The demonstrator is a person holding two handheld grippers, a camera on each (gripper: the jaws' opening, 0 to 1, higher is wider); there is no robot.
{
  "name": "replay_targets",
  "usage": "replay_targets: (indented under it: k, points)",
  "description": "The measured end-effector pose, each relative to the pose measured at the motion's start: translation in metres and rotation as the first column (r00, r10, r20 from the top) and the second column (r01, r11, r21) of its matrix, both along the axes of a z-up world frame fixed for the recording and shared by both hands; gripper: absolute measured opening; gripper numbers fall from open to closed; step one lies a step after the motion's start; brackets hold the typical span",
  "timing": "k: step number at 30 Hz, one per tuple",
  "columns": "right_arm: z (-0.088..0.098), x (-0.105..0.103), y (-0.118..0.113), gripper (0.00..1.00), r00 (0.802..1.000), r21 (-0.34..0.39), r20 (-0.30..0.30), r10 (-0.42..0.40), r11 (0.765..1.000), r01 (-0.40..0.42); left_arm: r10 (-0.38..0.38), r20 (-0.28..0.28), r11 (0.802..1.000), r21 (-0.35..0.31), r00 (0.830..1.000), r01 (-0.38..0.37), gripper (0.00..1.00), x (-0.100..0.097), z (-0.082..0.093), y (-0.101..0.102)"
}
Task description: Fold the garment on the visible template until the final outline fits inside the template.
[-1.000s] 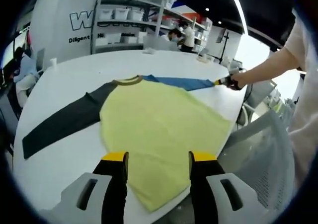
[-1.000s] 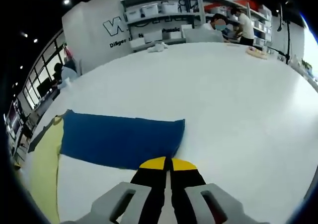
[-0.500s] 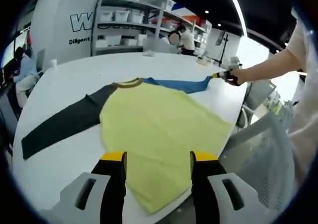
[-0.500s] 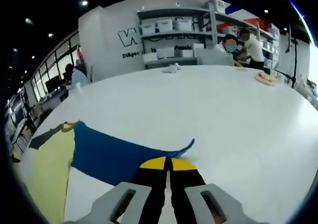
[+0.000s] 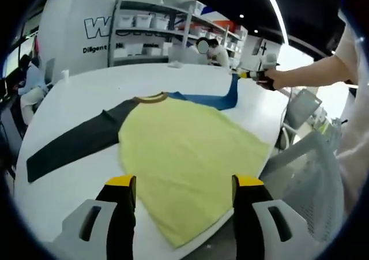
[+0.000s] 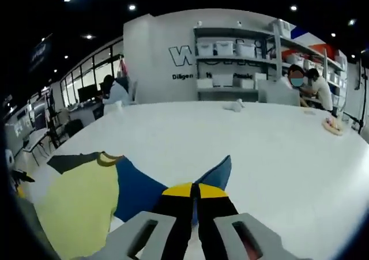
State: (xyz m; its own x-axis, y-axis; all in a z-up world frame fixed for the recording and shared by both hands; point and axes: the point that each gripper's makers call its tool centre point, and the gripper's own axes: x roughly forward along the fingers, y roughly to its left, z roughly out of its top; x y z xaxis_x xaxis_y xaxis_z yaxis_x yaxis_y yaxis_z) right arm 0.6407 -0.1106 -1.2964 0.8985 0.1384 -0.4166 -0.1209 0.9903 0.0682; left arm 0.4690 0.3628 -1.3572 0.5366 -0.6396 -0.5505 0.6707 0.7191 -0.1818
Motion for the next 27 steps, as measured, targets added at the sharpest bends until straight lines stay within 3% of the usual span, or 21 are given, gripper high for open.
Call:
replay_targets:
  k: [8,16,27]
  points:
    - [0.024,0.021,0.057,0.0,0.991,0.002,0.051,0.121,0.993,-0.121,-0.004,0.012,1.0,-0.005,1.0,0.004,0.69,0.001,0.002,-0.001]
    - [0.043,0.043,0.12,0.0,0.969,0.0,0.087,0.231,0.973,-0.232,-0.005,0.024,1.0,-0.013,1.0,0.006,0.7,0.001,0.008,0.0]
    - [0.044,0.058,0.206,0.0,0.925,0.006,0.089,0.37,0.928,-0.372,0.01,0.039,0.999,-0.034,0.999,-0.008,0.7,0.001,0.015,0.006]
